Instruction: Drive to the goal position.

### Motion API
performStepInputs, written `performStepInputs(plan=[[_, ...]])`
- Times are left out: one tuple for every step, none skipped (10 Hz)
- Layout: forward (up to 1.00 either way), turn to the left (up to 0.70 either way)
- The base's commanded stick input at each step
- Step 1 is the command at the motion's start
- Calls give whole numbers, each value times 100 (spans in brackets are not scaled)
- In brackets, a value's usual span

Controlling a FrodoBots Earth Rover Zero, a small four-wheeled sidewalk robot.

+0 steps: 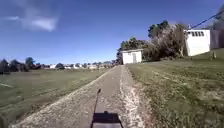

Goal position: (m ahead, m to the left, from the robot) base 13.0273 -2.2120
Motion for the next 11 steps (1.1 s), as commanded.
performStepInputs(plan=[[50, 0], [50, 0], [50, 0], [50, 0], [0, 0], [0, 0], [0, 0], [0, 0], [0, 0], [0, 0], [0, 0]])
